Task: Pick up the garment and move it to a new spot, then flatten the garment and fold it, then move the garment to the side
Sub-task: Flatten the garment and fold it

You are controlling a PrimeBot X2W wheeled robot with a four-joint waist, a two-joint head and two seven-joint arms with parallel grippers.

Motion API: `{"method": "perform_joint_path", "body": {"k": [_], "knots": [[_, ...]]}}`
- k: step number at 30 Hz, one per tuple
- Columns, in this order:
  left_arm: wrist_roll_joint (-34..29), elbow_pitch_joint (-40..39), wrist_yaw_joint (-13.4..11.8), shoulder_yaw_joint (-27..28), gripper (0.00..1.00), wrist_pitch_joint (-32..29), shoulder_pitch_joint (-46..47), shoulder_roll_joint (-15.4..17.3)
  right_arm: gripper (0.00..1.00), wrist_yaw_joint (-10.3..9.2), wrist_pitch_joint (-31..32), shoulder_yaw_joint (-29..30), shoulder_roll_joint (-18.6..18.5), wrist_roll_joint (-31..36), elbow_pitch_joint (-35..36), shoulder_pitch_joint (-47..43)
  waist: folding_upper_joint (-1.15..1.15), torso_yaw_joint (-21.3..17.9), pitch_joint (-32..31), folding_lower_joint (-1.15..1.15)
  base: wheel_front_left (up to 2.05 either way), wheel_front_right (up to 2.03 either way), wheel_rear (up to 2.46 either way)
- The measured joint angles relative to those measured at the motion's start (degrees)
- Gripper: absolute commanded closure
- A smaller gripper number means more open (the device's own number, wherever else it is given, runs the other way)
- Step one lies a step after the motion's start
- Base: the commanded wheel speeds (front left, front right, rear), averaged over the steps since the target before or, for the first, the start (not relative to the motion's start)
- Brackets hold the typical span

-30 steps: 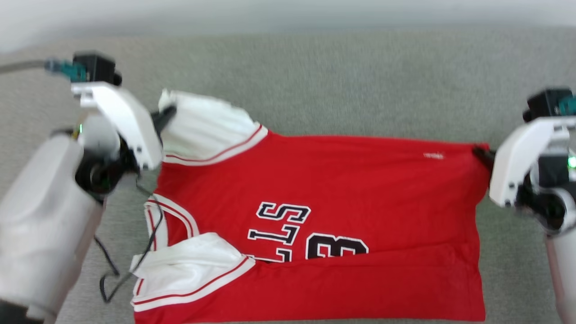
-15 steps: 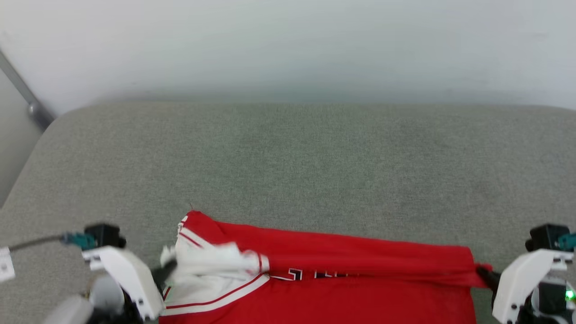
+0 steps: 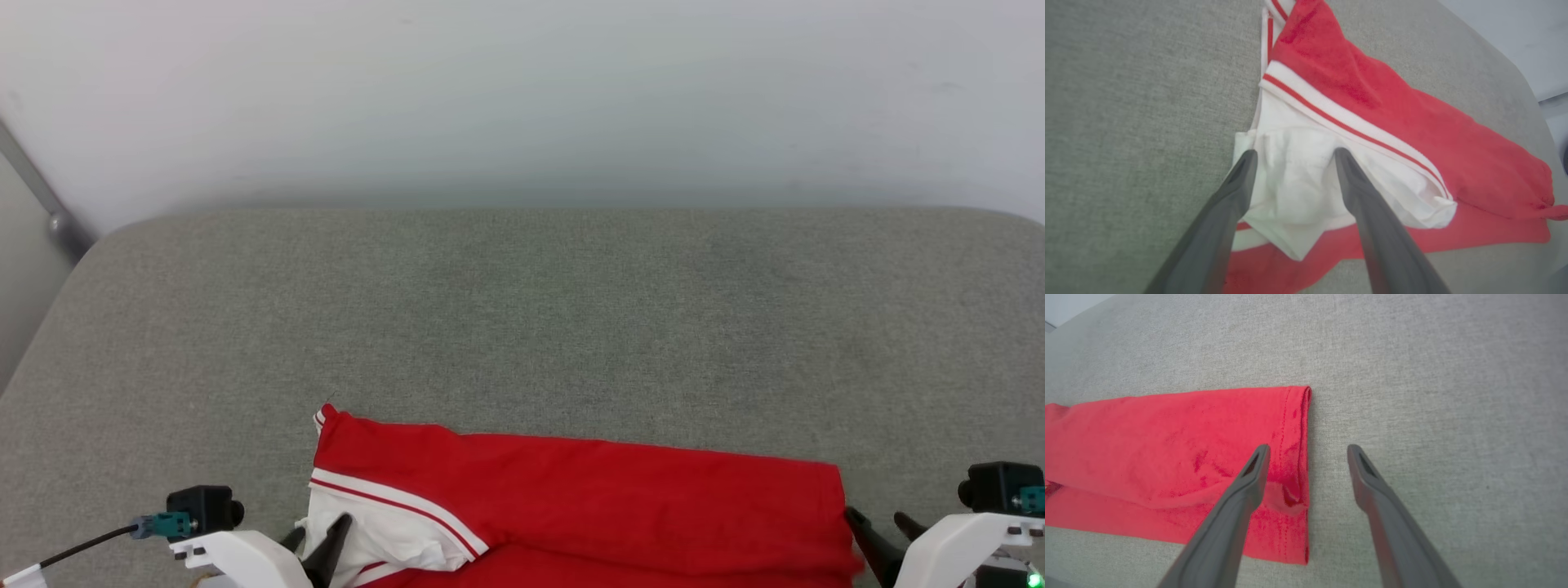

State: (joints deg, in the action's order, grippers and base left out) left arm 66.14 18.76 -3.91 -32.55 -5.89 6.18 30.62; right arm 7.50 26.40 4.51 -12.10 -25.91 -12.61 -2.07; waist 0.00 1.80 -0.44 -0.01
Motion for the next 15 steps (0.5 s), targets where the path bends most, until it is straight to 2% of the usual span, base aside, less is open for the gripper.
{"method": "perform_joint_path", "body": {"k": [3, 7, 15], "knots": [[-2.4, -2.2, -1.4, 0.7, 0.0, 4.2, 0.0, 0.1, 0.0, 0.0, 0.2, 0.3, -0.6, -0.2, 4.4, -0.7, 0.0, -0.3, -0.5, 0.01, 0.0, 0.0, 0.0], [-5.8, -6.2, -3.8, 1.2, 0.0, 8.5, 0.1, 0.0, 0.0, 0.0, 4.3, 2.5, -1.8, -0.4, 8.6, -1.1, 0.0, -0.6, -1.1, 0.0, 0.0, 0.0, 0.0], [-13.7, -14.2, -8.3, 1.3, 0.0, 17.2, 2.0, -1.0, 0.0, 0.0, 19.9, 5.3, -2.5, -0.3, 9.0, 0.5, 0.0, 0.7, -0.9, 0.01, 0.0, 0.0, 0.0]]}}
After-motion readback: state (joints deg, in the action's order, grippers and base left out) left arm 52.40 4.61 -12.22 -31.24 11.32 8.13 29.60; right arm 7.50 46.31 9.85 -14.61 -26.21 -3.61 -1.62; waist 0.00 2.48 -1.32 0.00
